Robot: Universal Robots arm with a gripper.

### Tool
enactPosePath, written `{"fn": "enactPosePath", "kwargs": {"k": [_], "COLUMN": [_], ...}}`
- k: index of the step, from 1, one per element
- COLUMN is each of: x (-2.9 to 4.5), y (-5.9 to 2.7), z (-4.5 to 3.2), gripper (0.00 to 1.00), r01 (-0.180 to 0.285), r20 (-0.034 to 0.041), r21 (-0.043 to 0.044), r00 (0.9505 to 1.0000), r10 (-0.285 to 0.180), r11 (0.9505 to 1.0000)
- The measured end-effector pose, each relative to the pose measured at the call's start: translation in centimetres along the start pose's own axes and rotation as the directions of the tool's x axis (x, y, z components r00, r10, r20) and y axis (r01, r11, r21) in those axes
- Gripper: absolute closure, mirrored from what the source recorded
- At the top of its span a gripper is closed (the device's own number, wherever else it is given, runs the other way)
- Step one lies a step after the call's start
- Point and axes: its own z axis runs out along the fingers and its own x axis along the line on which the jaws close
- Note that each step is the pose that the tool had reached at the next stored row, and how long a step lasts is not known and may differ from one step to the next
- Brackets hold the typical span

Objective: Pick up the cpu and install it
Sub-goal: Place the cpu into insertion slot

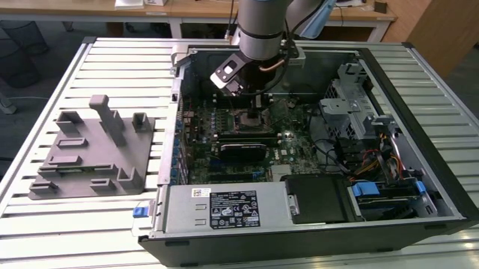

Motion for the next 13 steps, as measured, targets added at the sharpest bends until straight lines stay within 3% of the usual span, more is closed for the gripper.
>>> {"fn": "enactPosePath", "kwargs": {"k": [1,3,13], "x": [0.0,0.0,-0.01], "y": [0.0,0.01,0.02], "z": [-0.12,-0.35,-1.09], "gripper": [0.88,0.89,0.89], "r01": [0.0,0.0,0.0], "r20": [0.0,0.0,0.0], "r21": [0.0001,0.0,0.0001], "r00": [1.0,1.0,1.0], "r10": [0.0,0.0,0.0], "r11": [1.0,1.0,1.0]}}
